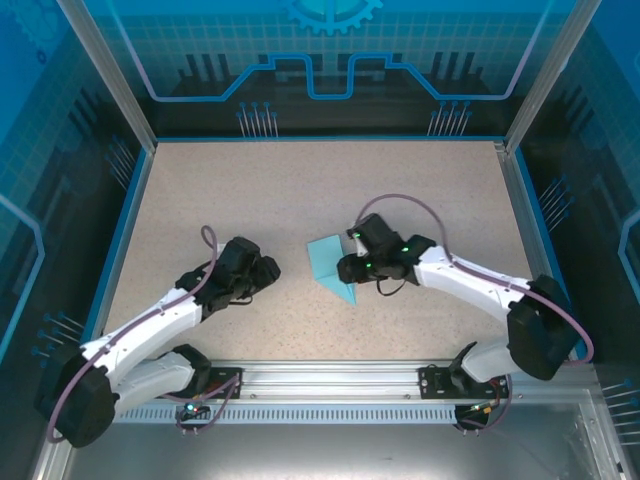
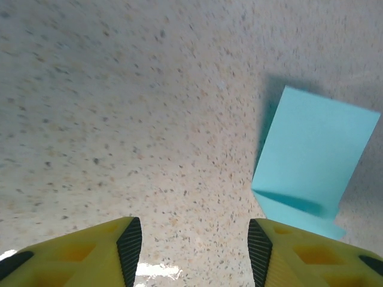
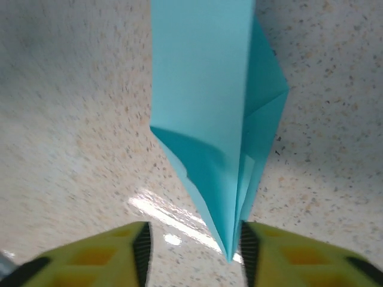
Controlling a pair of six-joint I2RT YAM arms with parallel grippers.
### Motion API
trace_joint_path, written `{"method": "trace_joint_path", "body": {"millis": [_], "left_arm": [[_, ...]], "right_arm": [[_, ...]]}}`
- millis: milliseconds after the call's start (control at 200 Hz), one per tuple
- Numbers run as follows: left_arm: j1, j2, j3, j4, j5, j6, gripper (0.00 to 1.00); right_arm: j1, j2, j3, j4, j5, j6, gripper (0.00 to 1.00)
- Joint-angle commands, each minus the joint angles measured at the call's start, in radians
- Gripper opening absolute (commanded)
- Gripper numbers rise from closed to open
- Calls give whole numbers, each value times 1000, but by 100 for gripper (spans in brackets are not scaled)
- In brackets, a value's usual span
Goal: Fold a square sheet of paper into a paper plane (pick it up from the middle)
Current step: Fold the wing for the fifth time at the center of the table.
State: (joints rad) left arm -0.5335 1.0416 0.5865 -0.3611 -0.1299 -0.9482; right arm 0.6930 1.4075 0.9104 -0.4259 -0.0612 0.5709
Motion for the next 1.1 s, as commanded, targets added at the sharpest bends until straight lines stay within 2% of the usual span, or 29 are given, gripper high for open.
{"method": "trace_joint_path", "body": {"millis": [0, 55, 210, 505, 780, 1095], "left_arm": [[-1, 71, 17, 113, 143, 41, 53], [-5, 119, 26, 152, 184, 44, 53], [-21, 230, 69, 185, 238, 47, 52], [-48, 300, 114, 186, 232, 40, 50], [-67, 369, 142, 208, 255, 42, 52], [-72, 472, 193, 289, 318, 22, 59]], "right_arm": [[-77, -5, -80, 150, -334, -29, 28], [-98, 11, -84, 162, -393, -44, 22], [-105, 90, -70, 193, -485, -63, 15], [-123, 238, -49, 253, -486, -56, 13], [-258, 335, -121, 395, -581, -26, 14], [-338, 411, -198, 497, -633, 8, 14]]}}
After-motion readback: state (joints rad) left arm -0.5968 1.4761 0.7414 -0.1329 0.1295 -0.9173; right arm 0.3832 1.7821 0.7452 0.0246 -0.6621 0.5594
